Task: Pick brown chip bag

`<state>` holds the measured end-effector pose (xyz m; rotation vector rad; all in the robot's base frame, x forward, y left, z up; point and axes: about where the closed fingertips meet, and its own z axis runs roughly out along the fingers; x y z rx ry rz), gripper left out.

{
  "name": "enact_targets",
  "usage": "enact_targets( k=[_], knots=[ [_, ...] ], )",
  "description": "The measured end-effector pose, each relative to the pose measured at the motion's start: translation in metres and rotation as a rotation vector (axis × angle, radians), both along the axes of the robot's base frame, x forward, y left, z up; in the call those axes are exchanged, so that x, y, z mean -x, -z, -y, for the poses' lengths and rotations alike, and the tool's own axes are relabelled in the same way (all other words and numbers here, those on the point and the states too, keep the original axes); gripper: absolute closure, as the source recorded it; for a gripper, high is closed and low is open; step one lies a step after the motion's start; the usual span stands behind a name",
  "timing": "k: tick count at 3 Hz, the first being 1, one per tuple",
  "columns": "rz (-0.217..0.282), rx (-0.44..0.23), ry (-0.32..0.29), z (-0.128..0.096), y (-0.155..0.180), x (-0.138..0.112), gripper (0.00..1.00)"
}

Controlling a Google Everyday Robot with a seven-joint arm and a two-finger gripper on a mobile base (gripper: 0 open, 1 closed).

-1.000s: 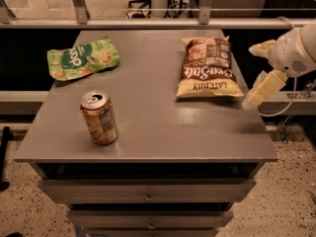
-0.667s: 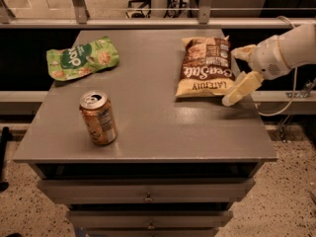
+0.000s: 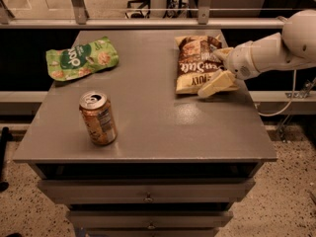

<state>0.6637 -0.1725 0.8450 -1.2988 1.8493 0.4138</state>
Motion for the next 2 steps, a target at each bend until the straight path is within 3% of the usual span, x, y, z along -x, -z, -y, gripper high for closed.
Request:
enact_targets(
  k=[1,2],
  knots=[
    [0.014,-0.005,0.037,-0.005,0.005,-0.019,0.36],
    [0.04,-0.02,0.054,-0.007,-0.004,-0.033,0.67]
  ],
)
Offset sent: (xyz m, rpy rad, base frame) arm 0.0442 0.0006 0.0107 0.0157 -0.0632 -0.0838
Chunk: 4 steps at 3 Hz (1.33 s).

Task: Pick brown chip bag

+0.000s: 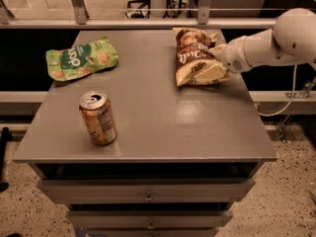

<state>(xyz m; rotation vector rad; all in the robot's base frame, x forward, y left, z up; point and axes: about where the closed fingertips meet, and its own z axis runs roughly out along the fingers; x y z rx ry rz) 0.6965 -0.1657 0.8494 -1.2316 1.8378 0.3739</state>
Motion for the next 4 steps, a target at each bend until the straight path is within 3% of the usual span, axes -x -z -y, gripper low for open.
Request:
enact_targets(
  k=[1,4],
  knots=[
    [0.044,-0.043,-0.007,-0.003,-0.027,-0.003,0.98],
    [0.233,-0.232,-0.082,0.001,-0.14,0.04,1.0]
  ],
)
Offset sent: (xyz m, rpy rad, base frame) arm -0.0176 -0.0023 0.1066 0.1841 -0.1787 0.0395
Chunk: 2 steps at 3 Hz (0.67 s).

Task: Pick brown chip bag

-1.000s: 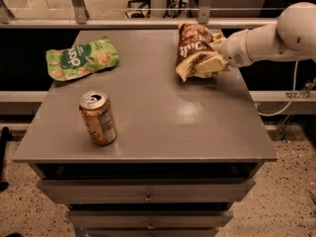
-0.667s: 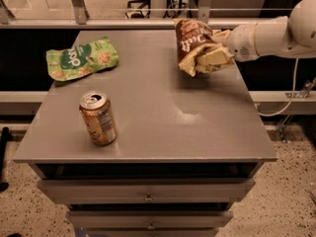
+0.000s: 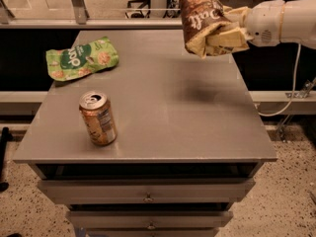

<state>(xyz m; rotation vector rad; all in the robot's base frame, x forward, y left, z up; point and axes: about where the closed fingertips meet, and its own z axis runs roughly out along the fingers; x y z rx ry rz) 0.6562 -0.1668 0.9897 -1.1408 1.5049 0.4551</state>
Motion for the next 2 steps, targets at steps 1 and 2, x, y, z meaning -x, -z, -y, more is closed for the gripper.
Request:
enact_targets(
  k=[1,2],
  knots=[
    [0.032,-0.029,-0.013,0.0018,-0.0192,0.0095,1.0],
    [0.037,-0.034,-0.015,0.0021,-0.0221,0.011,1.0]
  ],
)
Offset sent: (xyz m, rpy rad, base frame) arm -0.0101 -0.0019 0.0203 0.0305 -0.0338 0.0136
